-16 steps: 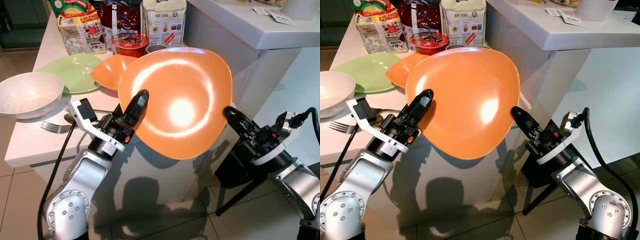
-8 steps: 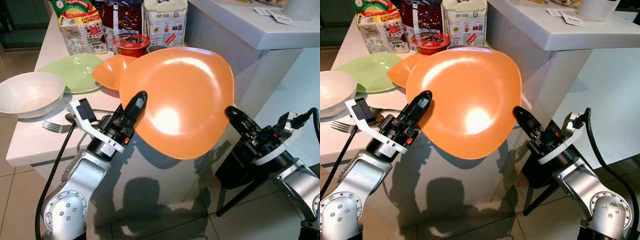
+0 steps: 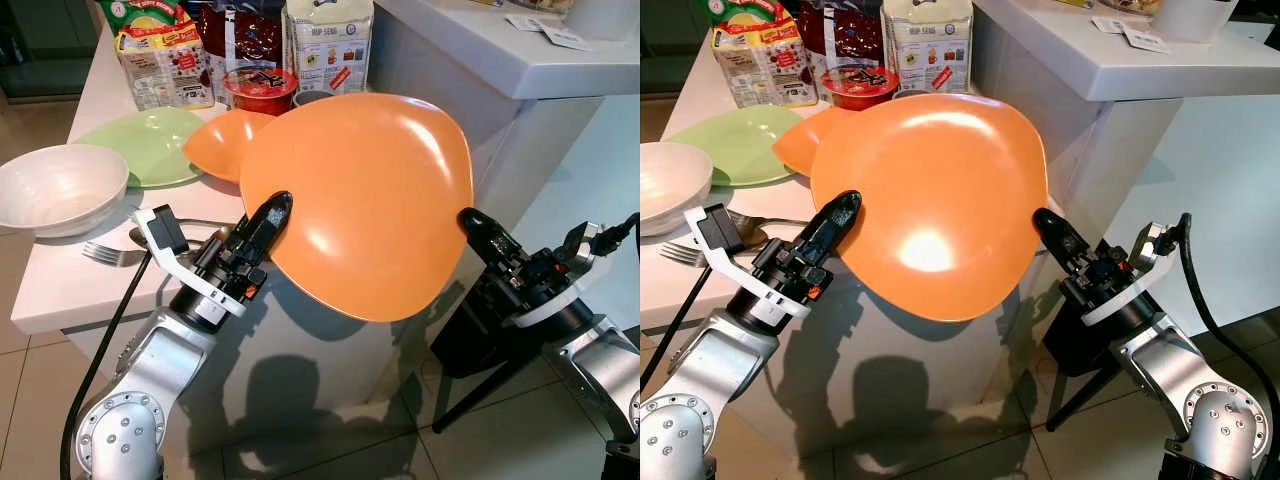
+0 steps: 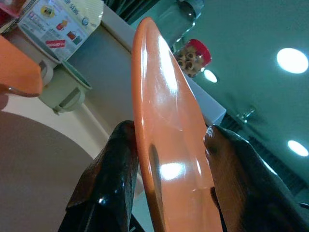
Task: Setting the table
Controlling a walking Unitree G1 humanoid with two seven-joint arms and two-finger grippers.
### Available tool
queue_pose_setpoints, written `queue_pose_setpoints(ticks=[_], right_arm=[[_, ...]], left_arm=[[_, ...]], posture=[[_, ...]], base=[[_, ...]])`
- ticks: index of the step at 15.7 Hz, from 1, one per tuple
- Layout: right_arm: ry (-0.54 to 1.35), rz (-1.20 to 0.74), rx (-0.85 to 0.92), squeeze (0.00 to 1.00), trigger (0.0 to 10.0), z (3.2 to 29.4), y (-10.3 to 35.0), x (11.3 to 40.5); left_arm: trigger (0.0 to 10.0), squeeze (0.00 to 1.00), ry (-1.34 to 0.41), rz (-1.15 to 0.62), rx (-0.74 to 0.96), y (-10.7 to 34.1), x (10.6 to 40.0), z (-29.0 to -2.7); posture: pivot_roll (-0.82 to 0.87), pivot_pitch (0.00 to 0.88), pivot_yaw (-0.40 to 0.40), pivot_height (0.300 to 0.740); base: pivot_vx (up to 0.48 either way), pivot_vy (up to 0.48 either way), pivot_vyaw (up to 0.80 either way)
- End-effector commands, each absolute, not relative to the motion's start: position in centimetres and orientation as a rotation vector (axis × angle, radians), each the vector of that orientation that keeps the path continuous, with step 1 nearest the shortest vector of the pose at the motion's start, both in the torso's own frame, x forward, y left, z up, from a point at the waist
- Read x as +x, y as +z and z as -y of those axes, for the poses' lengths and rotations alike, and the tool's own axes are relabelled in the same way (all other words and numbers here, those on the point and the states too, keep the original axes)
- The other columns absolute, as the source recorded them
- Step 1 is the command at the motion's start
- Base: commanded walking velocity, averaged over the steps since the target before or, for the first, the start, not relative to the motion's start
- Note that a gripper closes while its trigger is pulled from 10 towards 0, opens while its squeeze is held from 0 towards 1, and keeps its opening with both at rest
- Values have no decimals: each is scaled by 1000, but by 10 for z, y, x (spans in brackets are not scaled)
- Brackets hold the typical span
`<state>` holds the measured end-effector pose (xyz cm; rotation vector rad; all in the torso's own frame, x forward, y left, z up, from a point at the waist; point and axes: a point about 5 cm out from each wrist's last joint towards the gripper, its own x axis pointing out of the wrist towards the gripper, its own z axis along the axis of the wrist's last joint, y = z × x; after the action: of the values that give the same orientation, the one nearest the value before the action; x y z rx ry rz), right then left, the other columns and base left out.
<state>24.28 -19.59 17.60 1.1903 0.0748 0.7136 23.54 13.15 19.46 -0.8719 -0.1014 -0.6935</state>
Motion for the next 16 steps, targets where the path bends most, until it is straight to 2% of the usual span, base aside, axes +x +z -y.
queue_pose_setpoints(ticks=[1, 10, 11, 12, 13, 14, 16], right_arm=[[754, -46, 1183, 0, 0, 193, 186, 245], [750, -46, 1174, 0, 0, 193, 186, 248], [732, -50, 1161, 341, 0, 194, 184, 249], [710, -59, 1145, 847, 0, 194, 182, 250], [707, -63, 1136, 1000, 9686, 194, 182, 250], [708, -63, 1136, 1000, 10000, 194, 181, 251], [713, -58, 1139, 1000, 10000, 194, 181, 251]], left_arm=[[0, 0, -784, 106, -871, 202, 231, -122], [0, 0, -789, 104, -865, 202, 231, -126], [0, 0, -781, 108, -861, 202, 232, -128], [0, 0, -774, 114, -859, 203, 233, -129], [0, 0, -766, 121, -857, 203, 234, -130], [0, 0, -761, 125, -857, 204, 234, -131], [0, 0, -734, 143, -861, 204, 238, -135]], posture=[[-42, 0, -49, 740], [-38, 0, -44, 740], [-36, 0, -44, 740], [-36, 0, -44, 740], [-36, 0, -44, 740], [-35, 0, -42, 740], [-37, 0, -39, 740]], base=[[0, 0, 0], [0, 0, 0], [0, 0, 0], [0, 0, 0], [0, 0, 0], [0, 0, 0], [0, 0, 0]])
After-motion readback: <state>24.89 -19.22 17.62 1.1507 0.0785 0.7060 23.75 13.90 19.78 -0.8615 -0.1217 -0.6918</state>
